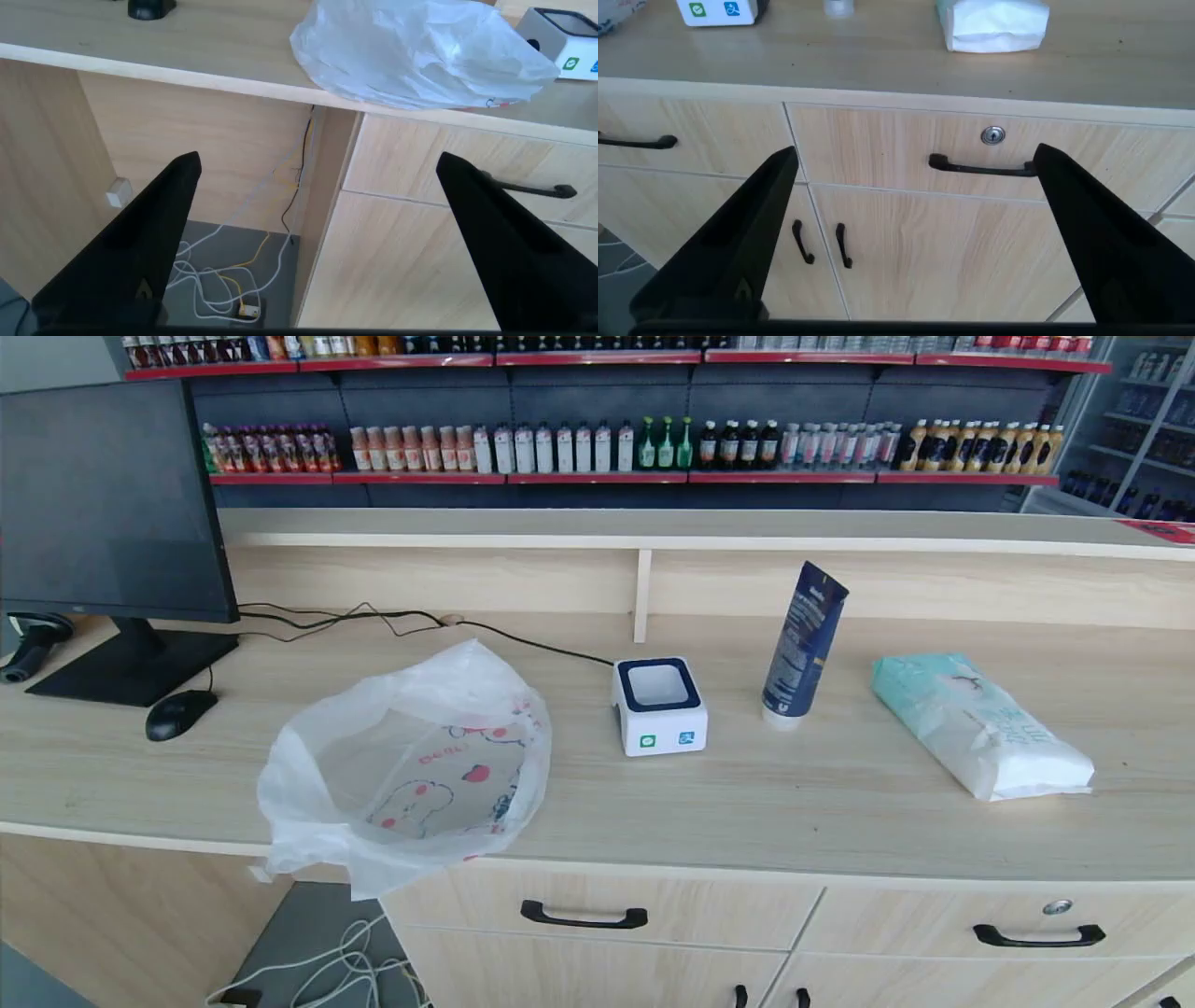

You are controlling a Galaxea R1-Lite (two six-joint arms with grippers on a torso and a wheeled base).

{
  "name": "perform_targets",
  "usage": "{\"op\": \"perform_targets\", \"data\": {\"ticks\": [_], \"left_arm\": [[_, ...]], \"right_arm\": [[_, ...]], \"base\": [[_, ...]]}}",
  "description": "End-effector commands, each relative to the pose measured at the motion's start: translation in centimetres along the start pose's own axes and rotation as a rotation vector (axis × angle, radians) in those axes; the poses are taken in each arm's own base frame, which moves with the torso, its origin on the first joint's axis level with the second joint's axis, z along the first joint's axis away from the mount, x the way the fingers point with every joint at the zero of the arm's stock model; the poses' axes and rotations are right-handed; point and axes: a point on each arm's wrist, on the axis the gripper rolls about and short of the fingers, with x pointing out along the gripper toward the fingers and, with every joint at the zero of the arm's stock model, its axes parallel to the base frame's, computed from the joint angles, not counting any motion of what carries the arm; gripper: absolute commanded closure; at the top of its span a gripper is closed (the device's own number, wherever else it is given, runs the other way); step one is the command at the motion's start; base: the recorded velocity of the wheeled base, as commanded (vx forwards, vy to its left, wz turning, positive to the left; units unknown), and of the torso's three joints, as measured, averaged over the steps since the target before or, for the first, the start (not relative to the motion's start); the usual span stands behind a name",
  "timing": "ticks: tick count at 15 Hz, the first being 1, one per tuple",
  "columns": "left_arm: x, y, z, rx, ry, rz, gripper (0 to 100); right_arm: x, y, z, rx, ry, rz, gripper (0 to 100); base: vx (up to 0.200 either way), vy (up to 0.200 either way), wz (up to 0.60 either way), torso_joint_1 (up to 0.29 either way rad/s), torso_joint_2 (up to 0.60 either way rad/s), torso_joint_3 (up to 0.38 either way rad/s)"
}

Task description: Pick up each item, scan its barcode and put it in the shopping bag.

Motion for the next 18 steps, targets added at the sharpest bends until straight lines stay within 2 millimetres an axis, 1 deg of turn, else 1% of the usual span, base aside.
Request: {"op": "perform_targets", "data": {"ticks": [1, 2, 10, 11, 12, 13, 14, 15, 16, 18], "left_arm": [[0.0, 0.0, 0.0, 0.0, -0.001, 0.0, 0], [0.0, 0.0, 0.0, 0.0, -0.001, 0.0, 0], [0.0, 0.0, 0.0, 0.006, -0.001, 0.0, 0], [0.0, 0.0, 0.0, 0.006, -0.001, 0.0, 0], [0.0, 0.0, 0.0, 0.006, -0.001, -0.001, 0], [0.0, 0.0, 0.0, 0.006, -0.001, 0.0, 0], [0.0, 0.0, 0.0, 0.006, -0.001, -0.001, 0], [0.0, 0.0, 0.0, 0.006, -0.001, -0.001, 0], [0.0, 0.0, 0.0, 0.006, -0.001, 0.0, 0], [0.0, 0.0, 0.0, 0.006, 0.001, -0.001, 0]], "right_arm": [[0.0, 0.0, 0.0, 0.002, 0.002, 0.001, 0], [0.0, 0.0, 0.0, 0.002, 0.002, 0.001, 0], [0.0, 0.0, 0.2, -0.002, -0.018, 0.0, 0], [-0.4, 0.0, 2.3, -0.005, -0.095, 0.003, 0], [-0.4, -0.1, 3.5, -0.007, -0.104, 0.006, 0], [-0.4, -0.1, 5.6, -0.01, -0.128, 0.025, 0], [0.0, -0.2, 7.7, 0.003, -0.146, 0.025, 0], [0.8, -0.2, 8.9, 0.02, -0.186, 0.026, 0], [1.7, -0.3, 9.6, 0.023, -0.218, 0.025, 0], [5.2, -0.4, 12.0, 0.009, -0.325, 0.019, 0]], "base": [[0.2, 0.0, 0.0, 0.002, 0.0, 0.002], [0.2, 0.0, 0.0, 0.002, 0.0, 0.002], [0.0, 0.0, 0.0, 0.0, 0.0, 0.0], [0.0, 0.0, 0.0, 0.0, 0.0, 0.0], [0.0, 0.0, 0.0, 0.0, 0.0, 0.0], [0.0, 0.0, 0.0, 0.0, 0.0, 0.0], [0.0, 0.0, 0.0, 0.0, 0.0, 0.0], [0.0, 0.0, 0.0, 0.0, 0.0, 0.0], [0.0, 0.0, 0.0, 0.0, 0.0, 0.0], [0.0, 0.0, 0.0, 0.0, 0.0, 0.0]]}}
